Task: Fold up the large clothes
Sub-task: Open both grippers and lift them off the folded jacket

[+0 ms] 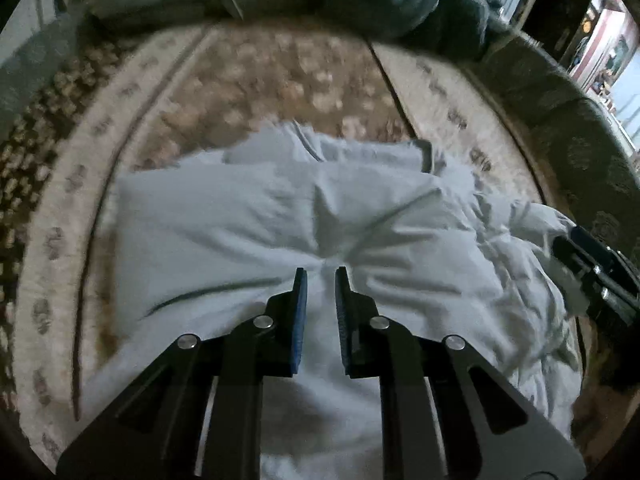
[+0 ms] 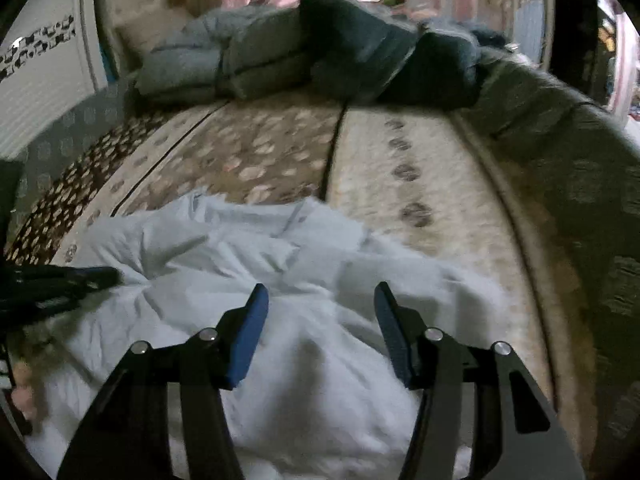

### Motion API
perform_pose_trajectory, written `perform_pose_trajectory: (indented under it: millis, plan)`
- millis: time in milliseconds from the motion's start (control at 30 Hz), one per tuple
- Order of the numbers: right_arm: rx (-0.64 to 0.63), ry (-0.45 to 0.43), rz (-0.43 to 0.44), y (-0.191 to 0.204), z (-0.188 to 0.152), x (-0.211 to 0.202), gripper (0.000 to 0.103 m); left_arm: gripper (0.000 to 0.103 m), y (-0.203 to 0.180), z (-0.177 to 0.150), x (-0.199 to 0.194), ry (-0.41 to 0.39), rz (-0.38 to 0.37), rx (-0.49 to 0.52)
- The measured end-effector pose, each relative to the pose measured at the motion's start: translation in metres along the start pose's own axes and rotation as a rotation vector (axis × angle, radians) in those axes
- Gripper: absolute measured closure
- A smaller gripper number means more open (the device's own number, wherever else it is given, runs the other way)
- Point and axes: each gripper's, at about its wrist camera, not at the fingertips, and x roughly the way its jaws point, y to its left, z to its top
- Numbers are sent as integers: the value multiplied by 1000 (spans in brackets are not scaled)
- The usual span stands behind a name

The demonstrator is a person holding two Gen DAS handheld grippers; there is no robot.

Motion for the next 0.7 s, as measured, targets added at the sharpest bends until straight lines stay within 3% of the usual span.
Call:
perform_pose_trajectory:
  millis: [100, 233, 367, 567, 700]
  plan:
    - [11, 46, -73, -24, -15, 3, 48, 89, 13, -21, -17, -39, 42, -10]
    - [-4, 148, -187, -46, -40, 33, 49, 89, 33, -39, -9, -4, 104, -38]
    - [84, 189, -145, -63, -48, 59, 48, 100, 56, -46, 21, 75, 85, -84]
    - [111, 235, -122, -59, -49, 89, 44, 101, 47, -48, 43, 106, 97, -39]
    - [107, 249, -118, -59, -50, 87, 44, 101, 54, -45, 48, 127, 58, -96]
